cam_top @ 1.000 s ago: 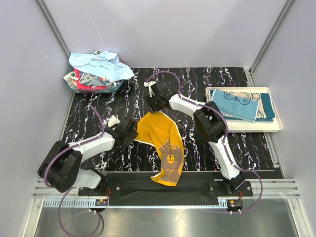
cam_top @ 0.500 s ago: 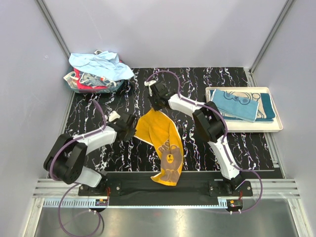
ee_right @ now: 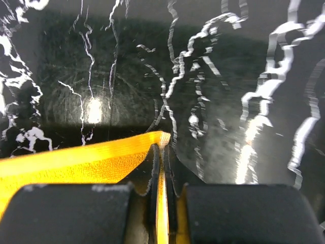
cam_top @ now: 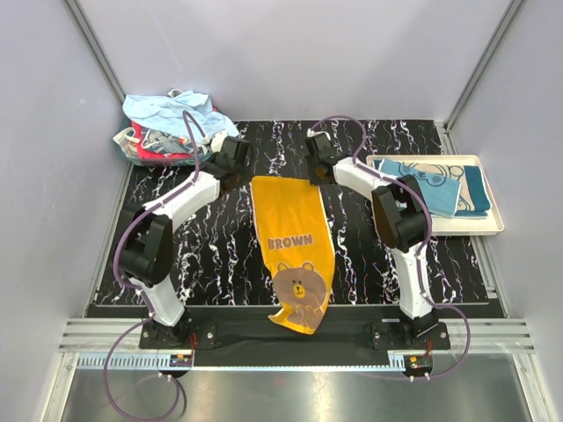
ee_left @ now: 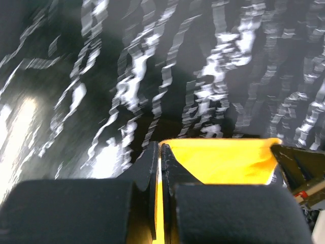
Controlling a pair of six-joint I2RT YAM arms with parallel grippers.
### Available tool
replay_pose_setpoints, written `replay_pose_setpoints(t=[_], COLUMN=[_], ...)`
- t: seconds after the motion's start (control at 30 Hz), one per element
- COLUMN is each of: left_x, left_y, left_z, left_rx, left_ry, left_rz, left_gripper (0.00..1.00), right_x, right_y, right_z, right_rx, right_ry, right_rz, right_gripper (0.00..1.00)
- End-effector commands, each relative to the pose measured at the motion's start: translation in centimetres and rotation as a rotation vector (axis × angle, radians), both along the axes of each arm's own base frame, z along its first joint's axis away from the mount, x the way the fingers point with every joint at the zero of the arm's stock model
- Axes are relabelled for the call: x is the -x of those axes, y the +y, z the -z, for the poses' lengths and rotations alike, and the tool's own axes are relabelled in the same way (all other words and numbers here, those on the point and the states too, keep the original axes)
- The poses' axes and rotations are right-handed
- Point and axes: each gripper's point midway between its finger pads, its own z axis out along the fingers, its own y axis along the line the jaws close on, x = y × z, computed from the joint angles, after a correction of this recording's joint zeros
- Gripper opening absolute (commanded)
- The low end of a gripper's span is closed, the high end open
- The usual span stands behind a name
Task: Fold and stack the towels
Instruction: Flatten out the crumpled towel
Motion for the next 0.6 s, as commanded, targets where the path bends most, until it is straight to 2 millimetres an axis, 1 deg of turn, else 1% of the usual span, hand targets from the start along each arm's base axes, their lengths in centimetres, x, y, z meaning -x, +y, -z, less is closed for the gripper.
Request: replay_pose_setpoints(t=[0.0,0.03,0.07,0.13,0.17,0.2,0.23,0.27,0.3,0.33,0.37,0.4,0.43,0.47,0.5,0.53,0.57], left_x=[-2.6,-2.8,-2.9,-2.8,-2.7,-2.5,-2.1,-1.8,-1.1,-0.5,0.2,1.0,2.1,3.2,3.9,5.2,6.1], left_y=[-0.5,-0.7,-0.9,-0.9,-0.9,-0.8,-0.7,-0.6,-0.8,-0.8,-0.9,-1.1,-0.9,-1.0,-1.0,-0.6,-1.0], left_z=[-3.3,-3.8,-4.5,-5.8,-6.5,-8.1,-8.7,-9.5,-11.4,-11.9,-12.6,-13.5,-15.1,-15.6,-16.2,-17.7,-18.2], left_rx=[-0.081,-0.081,-0.093,-0.096,-0.107,-0.107,-0.11,-0.119,-0.101,-0.096,-0.092,-0.085,-0.086,-0.102,-0.111,-0.112,-0.121], left_ry=[-0.094,-0.106,-0.126,-0.154,-0.172,-0.209,-0.222,-0.237,-0.275,-0.284,-0.297,-0.315,-0.35,-0.354,-0.363,-0.39,-0.4], left_rz=[0.125,0.142,0.172,0.194,0.214,0.222,0.232,0.251,0.272,0.289,0.309,0.331,0.338,0.362,0.365,0.374,0.402], left_gripper=[0.0,0.0,0.0,0.0,0.0,0.0,0.0,0.0,0.0,0.0,0.0,0.0,0.0,0.0,0.0,0.0,0.0], right_x=[-0.5,-0.4,-0.3,-0.2,-0.1,0.0,0.1,0.3,0.5,0.9,1.4,1.8,2.6,3.4,4.0,5.3,6.0], right_y=[0.0,-0.2,-0.4,-0.9,-0.9,-1.1,-1.3,-1.4,-1.5,-1.5,-1.6,-1.7,-1.6,-1.9,-2.0,-2.2,-2.2], right_z=[-5.8,-5.9,-6.8,-7.6,-9.2,-9.9,-10.7,-12.8,-13.8,-14.7,-17.0,-18.1,-18.6,-21.1,-22.1,-24.1,-24.9], right_rx=[-0.026,-0.023,-0.026,-0.033,-0.047,-0.052,-0.051,-0.07,-0.075,-0.085,-0.112,-0.125,-0.139,-0.17,-0.184,-0.214,-0.225], right_ry=[-0.124,-0.125,-0.143,-0.158,-0.183,-0.194,-0.205,-0.24,-0.253,-0.259,-0.296,-0.313,-0.314,-0.356,-0.373,-0.403,-0.417], right_rz=[0.033,0.036,0.043,0.056,0.056,0.061,0.061,0.064,0.059,0.05,0.043,0.033,0.018,0.012,0.004,-0.017,-0.031], right_gripper=[0.0,0.0,0.0,0.0,0.0,0.0,0.0,0.0,0.0,0.0,0.0,0.0,0.0,0.0,0.0,0.0,0.0])
